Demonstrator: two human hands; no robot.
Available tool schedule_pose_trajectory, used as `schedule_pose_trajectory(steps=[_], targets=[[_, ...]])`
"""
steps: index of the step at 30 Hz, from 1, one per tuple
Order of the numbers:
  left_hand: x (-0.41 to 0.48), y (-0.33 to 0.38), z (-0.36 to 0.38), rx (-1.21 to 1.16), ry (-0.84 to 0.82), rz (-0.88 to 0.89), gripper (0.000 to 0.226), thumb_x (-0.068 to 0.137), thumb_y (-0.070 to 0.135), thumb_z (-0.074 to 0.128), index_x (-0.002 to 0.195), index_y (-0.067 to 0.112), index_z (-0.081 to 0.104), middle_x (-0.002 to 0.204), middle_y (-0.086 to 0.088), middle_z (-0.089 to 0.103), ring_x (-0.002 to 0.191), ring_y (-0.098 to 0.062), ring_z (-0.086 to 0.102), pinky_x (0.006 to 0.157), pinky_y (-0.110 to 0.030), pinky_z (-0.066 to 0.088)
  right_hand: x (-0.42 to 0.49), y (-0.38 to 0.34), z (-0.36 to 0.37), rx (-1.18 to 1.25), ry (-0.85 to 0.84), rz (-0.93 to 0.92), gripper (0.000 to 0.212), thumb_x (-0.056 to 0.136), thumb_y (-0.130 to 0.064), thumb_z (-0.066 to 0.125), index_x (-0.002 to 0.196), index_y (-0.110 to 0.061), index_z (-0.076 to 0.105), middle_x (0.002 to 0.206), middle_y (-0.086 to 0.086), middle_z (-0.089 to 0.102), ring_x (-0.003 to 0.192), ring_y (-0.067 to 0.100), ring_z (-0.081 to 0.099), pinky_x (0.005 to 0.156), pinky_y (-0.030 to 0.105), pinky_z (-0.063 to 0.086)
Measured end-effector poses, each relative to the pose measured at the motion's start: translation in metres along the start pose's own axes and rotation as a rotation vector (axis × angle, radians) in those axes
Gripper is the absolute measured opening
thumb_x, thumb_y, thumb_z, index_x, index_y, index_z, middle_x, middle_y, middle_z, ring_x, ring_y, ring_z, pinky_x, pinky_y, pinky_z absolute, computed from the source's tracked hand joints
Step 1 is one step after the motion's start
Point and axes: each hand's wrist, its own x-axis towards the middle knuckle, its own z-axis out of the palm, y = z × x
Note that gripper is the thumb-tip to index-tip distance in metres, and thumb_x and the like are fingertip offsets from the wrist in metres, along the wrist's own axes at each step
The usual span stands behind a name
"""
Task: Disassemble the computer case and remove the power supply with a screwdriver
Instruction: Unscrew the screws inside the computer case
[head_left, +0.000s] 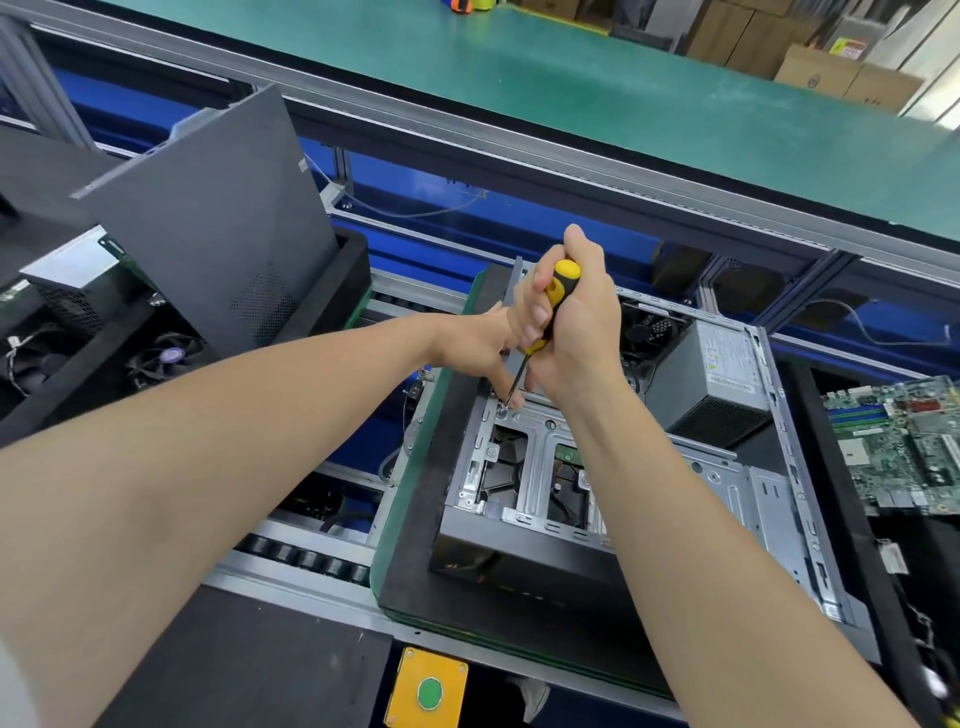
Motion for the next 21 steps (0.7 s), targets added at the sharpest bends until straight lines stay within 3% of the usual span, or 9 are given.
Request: schedule_pose_trajectory(steps=[2,4,6,8,10,12,13,17,21], targets=[[0.002,0.001,0.0,0.066,0.017,-0.021,0.062,0.081,0.025,0.084,0.134,0.034,0.053,0.151,0.006,0.039,0.142,-0.017,0.032,0.119,-0.037,0.029,0.0,-0.006,-0.002,0.032,-0.016,0.002,0.059,0.112,-0.039,0.04,0.061,-0.013,0.054,0.045,0.003,0.033,0.038,0.017,0.026,0.041,0.033,0.017],[0.002,0.002,0.0,0.106,0.021,-0.018,0.05,0.081,0.022,0.084,0.127,0.021,0.063,0.147,0.003,0.04,0.136,-0.017,0.035,0.117,-0.041,0.031,0.0,-0.012,-0.005,0.05,-0.025,-0.001,0.059,0.112,-0.039,0.04,0.061,-0.013,0.054,0.045,0.003,0.033,0.038,0.017,0.025,0.039,0.031,0.019],[0.001,0.003,-0.001,0.061,0.002,0.022,0.032,0.082,0.017,0.083,0.111,0.022,0.071,0.135,0.009,0.042,0.121,-0.004,0.038,0.108,-0.035,0.031,-0.001,-0.017,-0.009,0.063,-0.025,-0.005,0.058,0.112,-0.039,0.04,0.061,-0.013,0.054,0.046,0.003,0.033,0.039,0.018,0.024,0.039,0.031,0.019],[-0.001,0.004,-0.004,0.045,-0.02,0.057,0.027,0.082,0.016,0.082,0.106,0.026,0.075,0.132,0.02,0.041,0.119,0.01,0.036,0.108,-0.029,0.027,-0.002,-0.02,-0.013,0.061,-0.012,-0.007,0.058,0.112,-0.039,0.04,0.061,-0.013,0.054,0.046,0.003,0.033,0.04,0.018,0.024,0.039,0.03,0.02],[-0.002,0.002,-0.007,0.114,-0.046,0.117,0.027,0.082,0.018,0.081,0.104,0.031,0.076,0.135,0.029,0.044,0.132,0.016,0.029,0.119,-0.031,0.011,-0.002,-0.023,-0.018,0.054,0.002,-0.015,0.058,0.111,-0.039,0.04,0.061,-0.014,0.054,0.047,0.003,0.034,0.041,0.018,0.024,0.039,0.03,0.022],[-0.003,-0.002,-0.007,0.223,-0.048,0.157,0.024,0.081,0.028,0.082,0.101,0.039,0.075,0.144,0.026,0.049,0.15,0.003,0.014,0.119,-0.041,-0.016,-0.002,-0.025,-0.022,0.045,0.011,-0.025,0.058,0.111,-0.04,0.041,0.061,-0.014,0.055,0.047,0.002,0.035,0.041,0.018,0.025,0.04,0.031,0.022],[-0.004,-0.005,-0.004,0.249,-0.03,0.167,0.022,0.08,0.035,0.082,0.1,0.041,0.074,0.147,0.024,0.049,0.153,0.0,0.009,0.117,-0.043,-0.02,-0.002,-0.026,-0.024,0.04,0.016,-0.03,0.058,0.111,-0.04,0.041,0.061,-0.014,0.055,0.048,0.002,0.035,0.041,0.018,0.025,0.04,0.032,0.021],[-0.005,-0.015,0.01,0.229,0.097,0.183,0.021,0.078,0.056,0.08,0.095,0.045,0.074,0.142,0.028,0.053,0.149,0.008,0.016,0.122,-0.045,-0.015,-0.002,-0.028,-0.029,0.028,0.033,-0.045,0.058,0.111,-0.04,0.041,0.061,-0.015,0.056,0.048,0.002,0.037,0.042,0.018,0.026,0.047,0.038,0.016],[-0.002,-0.015,0.023,0.171,0.192,0.186,0.021,0.08,0.058,0.077,0.092,0.04,0.075,0.131,0.031,0.06,0.134,0.027,0.021,0.124,-0.04,-0.009,-0.002,-0.027,-0.032,0.02,0.046,-0.045,0.058,0.111,-0.039,0.042,0.061,-0.015,0.057,0.049,0.002,0.037,0.043,0.018,0.027,0.048,0.037,0.017]])
